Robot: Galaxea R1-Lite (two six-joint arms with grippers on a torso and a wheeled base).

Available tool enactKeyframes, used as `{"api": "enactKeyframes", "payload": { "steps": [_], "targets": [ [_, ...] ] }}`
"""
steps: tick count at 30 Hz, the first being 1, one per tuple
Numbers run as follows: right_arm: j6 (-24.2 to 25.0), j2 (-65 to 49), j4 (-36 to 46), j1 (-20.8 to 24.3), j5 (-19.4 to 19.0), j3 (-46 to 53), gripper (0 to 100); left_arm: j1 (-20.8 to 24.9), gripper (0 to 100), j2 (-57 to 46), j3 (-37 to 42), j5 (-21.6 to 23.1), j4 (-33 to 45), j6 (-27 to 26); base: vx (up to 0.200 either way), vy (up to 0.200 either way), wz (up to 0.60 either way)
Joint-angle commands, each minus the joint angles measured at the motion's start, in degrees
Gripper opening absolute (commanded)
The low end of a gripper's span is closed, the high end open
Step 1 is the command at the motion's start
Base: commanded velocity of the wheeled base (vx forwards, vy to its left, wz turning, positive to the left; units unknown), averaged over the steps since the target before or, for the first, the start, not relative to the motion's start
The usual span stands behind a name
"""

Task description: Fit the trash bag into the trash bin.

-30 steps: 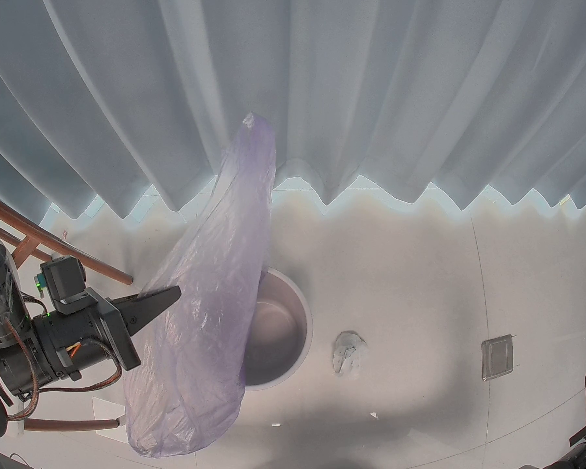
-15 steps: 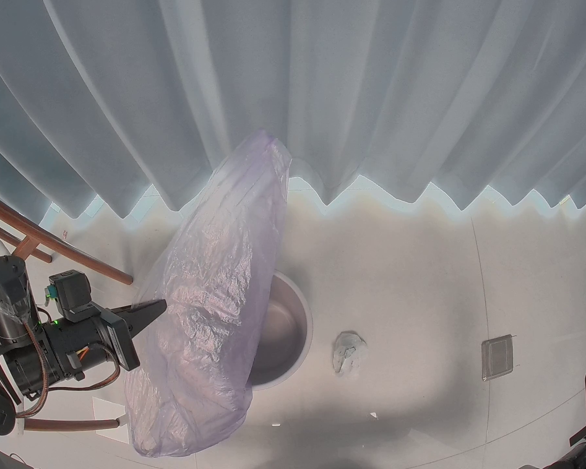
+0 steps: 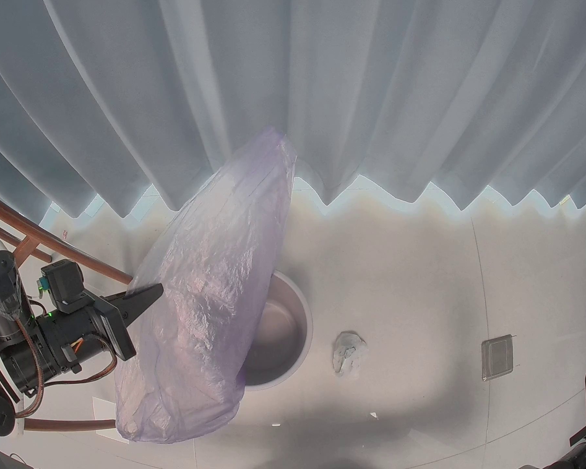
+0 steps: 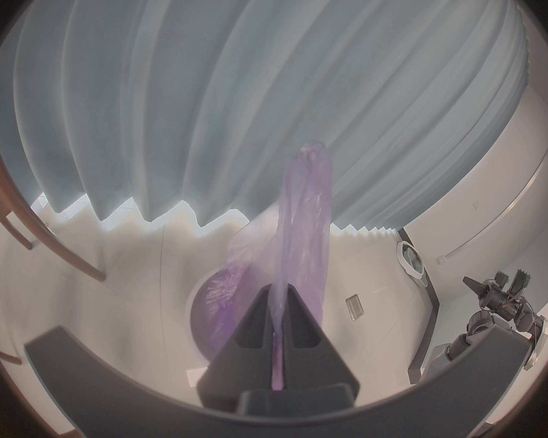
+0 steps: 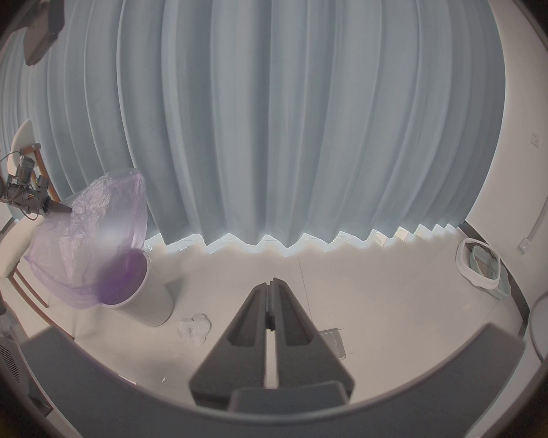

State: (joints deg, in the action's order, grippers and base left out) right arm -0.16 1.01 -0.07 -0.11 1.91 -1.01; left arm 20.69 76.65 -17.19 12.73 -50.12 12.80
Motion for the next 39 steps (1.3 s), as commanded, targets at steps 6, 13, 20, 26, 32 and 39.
{"api": "enactKeyframes", "payload": {
  "steps": [6,13,20,26,32,39],
  "targets": [
    [0.1,-0.9,0.0,0.0,0.0,1.0,0,-0.2,0,-0.5,0.6,-0.4,-1.0,0.2,0.000,0.000,0.00],
    [-0.1,-0.9,0.0,0.0,0.0,1.0,0,-0.6,0,-0.5,-0.8,-0.5,-1.0,0.3,0.000,0.000,0.00],
    [-0.4,-0.9,0.0,0.0,0.3,1.0,0,-1.0,0,-0.7,-0.7,-0.3,-1.1,1.3,0.000,0.000,0.00],
    [-0.3,-1.0,-0.1,0.0,1.0,1.0,0,-0.9,0,-0.5,-1.4,-0.3,-1.6,1.6,0.000,0.000,0.00],
    [0.2,-1.0,-0.1,0.0,1.8,1.0,0,0.0,0,-1.2,-3.0,0.0,-3.6,9.8,0.000,0.000,0.00],
    [0.4,-1.0,-0.2,0.0,2.3,1.0,0,0.0,0,-1.2,-2.2,-0.3,-3.3,7.6,0.000,0.000,0.00]
  ]
}}
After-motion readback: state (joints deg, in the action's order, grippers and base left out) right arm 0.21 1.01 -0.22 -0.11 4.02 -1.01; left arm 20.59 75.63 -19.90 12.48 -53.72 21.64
